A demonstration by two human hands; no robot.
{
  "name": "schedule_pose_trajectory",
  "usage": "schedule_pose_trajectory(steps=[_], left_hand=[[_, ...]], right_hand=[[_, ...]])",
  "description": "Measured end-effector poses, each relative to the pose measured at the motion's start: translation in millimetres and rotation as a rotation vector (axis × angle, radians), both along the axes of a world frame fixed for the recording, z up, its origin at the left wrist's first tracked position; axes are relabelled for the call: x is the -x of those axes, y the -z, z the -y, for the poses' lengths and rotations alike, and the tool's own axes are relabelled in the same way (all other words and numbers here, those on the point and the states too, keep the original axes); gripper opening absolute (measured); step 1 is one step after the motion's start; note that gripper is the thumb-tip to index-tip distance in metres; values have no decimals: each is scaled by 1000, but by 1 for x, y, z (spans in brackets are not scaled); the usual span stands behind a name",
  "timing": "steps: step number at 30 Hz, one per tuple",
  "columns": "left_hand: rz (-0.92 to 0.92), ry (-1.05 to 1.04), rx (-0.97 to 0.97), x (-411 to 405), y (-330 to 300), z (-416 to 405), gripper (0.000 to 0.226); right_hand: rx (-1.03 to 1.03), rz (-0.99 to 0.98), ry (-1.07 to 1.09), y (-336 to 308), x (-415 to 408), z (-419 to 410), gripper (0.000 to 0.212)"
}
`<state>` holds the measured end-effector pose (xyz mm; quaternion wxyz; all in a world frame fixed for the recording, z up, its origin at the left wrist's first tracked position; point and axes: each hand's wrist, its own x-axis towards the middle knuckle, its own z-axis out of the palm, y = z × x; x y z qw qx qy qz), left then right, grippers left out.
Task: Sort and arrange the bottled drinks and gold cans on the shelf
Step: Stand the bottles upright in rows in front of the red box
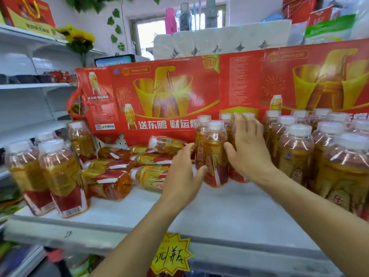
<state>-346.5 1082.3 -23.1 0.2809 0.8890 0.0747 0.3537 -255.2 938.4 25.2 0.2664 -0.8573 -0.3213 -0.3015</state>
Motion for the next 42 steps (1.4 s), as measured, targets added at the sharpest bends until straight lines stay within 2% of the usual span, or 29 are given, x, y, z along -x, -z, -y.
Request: schedule_pose_trajectory(steps=[1, 3, 6, 10, 12, 15, 17, 18, 21, 24, 26, 28, 31, 34, 37, 39, 42], left_hand=[[35, -29, -17, 14, 3, -10, 58], [34, -126, -50, 35, 9, -33, 53], [-47, -221, -57, 56, 14, -69, 50], [-189, -282, -114, 65, 18, -103, 59], [-272, -311, -215, 65, 19, -114, 65], [-383, -360, -432, 63, 18, -120, 63], [-411, -359, -496, 62, 18, -122, 61], [-401, -341, -468, 62, 17, -123, 61], [-240, -280, -137, 62, 14, -127, 64], [-63, -193, 211, 58, 3, -118, 58], [-13, -84, 376, 53, -5, -104, 57], [42, -22, 460, 47, -13, -89, 53], [78, 5, 393, 40, -28, -63, 51], [107, 118, 285, 32, -45, -31, 48], [59, 215, 143, 20, -54, -2, 50], [29, 294, 119, 13, -57, 10, 47], [25, 395, 217, 8, -57, 7, 35]], right_hand=[[-18, 84, -67, 2, 8, -8, 71], [21, 125, -201, 5, 22, -25, 63], [232, -29, -342, 15, 39, -59, 59], [551, -121, -318, 33, 43, -105, 72], [636, -149, -281, 41, 40, -118, 77], [678, -132, -236, 50, 35, -127, 79], [637, -142, -244, 55, 32, -128, 80], [608, -155, -253, 57, 30, -128, 79], [431, -215, -299, 64, 27, -116, 77], [120, -341, -417, 72, 27, -95, 72], [-11, -419, -483, 76, 30, -80, 67], [-74, -490, -514, 80, 33, -66, 66], [-97, -509, -503, 75, 35, -43, 71], [-119, -485, -501, 53, 35, -25, 86], [-179, -427, -509, 24, 37, -12, 100], [-192, -378, -496, 9, 35, -3, 96], [-168, -329, -479, 1, 31, 11, 77]])
